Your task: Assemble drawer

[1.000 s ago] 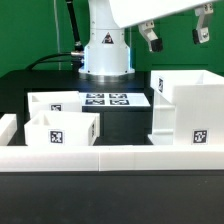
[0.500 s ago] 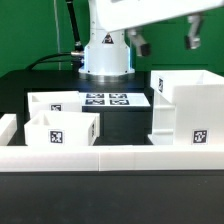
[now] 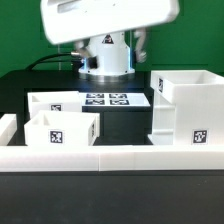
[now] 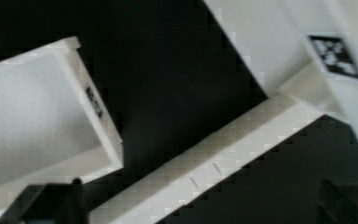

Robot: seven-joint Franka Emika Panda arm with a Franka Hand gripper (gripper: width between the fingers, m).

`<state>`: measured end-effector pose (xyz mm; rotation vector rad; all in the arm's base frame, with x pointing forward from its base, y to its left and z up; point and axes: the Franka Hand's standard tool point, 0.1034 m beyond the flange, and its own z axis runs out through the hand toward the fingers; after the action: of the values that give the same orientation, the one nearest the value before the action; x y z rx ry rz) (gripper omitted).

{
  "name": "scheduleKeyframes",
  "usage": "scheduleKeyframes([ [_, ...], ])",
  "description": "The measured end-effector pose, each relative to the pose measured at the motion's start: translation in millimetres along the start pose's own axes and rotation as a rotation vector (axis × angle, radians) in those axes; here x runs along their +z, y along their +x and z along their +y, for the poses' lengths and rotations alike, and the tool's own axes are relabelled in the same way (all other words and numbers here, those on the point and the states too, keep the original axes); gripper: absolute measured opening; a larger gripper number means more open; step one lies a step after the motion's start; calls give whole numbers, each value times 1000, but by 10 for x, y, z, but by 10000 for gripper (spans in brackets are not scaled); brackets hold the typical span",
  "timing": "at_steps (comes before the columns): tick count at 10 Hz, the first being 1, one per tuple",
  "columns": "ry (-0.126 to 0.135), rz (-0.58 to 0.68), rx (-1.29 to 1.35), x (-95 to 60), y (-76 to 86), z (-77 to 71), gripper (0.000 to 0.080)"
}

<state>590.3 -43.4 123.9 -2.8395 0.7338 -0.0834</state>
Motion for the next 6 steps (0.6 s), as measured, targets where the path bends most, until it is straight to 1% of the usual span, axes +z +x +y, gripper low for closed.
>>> scheduleKeyframes([
  [1, -5, -2, 9, 68, 10, 65, 649],
  [2, -8, -5, 12, 106, 6, 89, 649],
  [5, -10, -7, 7, 113, -6, 69, 649],
  [6, -14, -19, -2, 149, -41, 45, 649],
])
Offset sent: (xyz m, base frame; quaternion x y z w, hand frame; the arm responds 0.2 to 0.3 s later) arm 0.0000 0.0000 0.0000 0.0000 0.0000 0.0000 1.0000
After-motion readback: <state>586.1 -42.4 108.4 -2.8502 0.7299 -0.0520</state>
